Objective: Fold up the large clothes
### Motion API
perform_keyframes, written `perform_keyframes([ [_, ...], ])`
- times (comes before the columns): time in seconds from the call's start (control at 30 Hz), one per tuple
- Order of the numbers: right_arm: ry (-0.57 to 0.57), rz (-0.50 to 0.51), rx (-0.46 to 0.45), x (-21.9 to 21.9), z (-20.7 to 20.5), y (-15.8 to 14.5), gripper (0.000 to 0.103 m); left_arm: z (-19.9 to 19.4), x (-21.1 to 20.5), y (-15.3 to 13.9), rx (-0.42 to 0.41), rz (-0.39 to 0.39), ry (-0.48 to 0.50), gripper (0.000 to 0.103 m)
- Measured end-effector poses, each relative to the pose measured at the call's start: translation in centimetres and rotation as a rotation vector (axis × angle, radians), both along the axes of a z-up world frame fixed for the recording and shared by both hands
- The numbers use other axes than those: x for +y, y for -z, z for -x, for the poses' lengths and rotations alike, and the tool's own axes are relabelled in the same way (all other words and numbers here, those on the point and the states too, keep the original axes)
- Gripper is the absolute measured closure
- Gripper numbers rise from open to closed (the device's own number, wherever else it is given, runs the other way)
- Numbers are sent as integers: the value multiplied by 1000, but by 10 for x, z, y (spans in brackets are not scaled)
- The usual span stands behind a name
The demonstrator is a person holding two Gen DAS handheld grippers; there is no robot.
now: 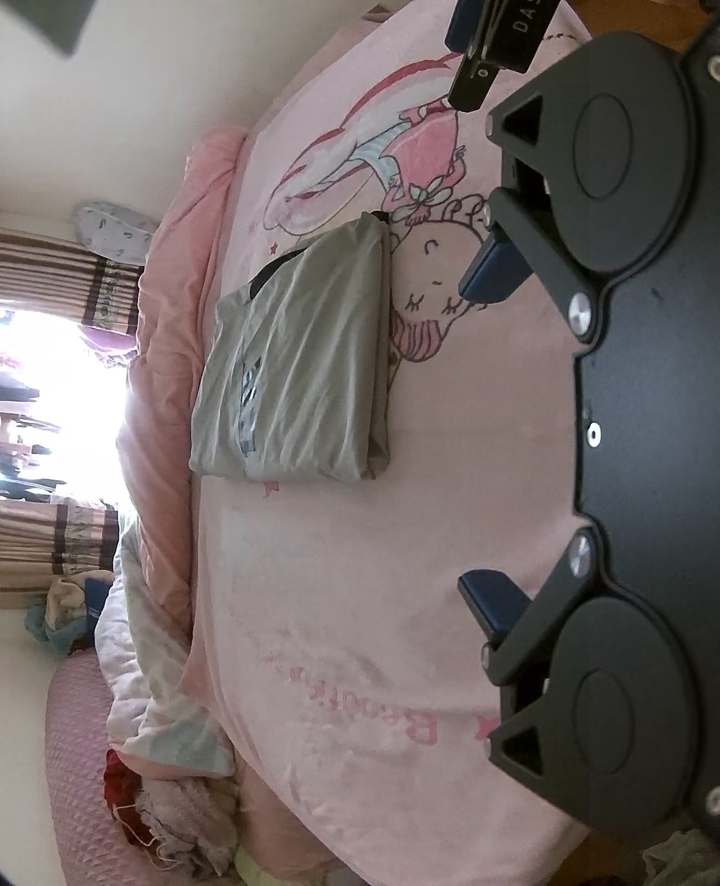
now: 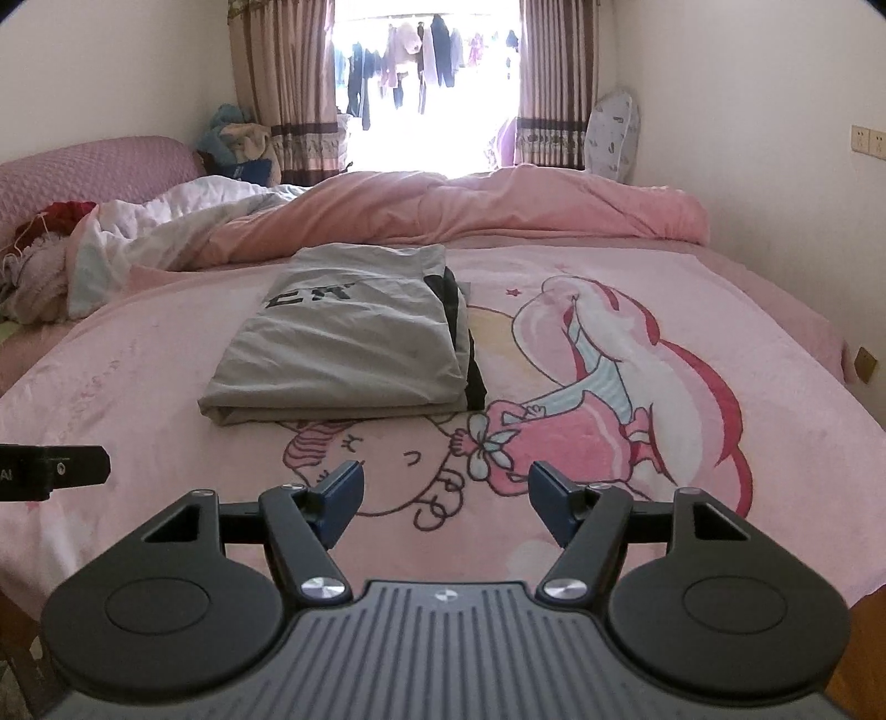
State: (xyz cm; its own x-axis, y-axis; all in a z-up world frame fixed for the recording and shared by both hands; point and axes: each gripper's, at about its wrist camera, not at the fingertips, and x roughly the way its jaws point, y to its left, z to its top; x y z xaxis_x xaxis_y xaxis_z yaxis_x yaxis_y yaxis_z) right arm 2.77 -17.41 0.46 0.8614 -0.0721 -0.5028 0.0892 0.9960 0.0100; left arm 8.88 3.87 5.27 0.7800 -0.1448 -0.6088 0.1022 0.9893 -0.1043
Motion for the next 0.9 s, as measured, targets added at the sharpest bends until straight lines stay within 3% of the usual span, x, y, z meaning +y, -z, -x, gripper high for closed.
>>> perform_keyframes([
  [0.9,0,5,26,-1,-5,3,23,-7,-7,4,16,-26,-14,0],
])
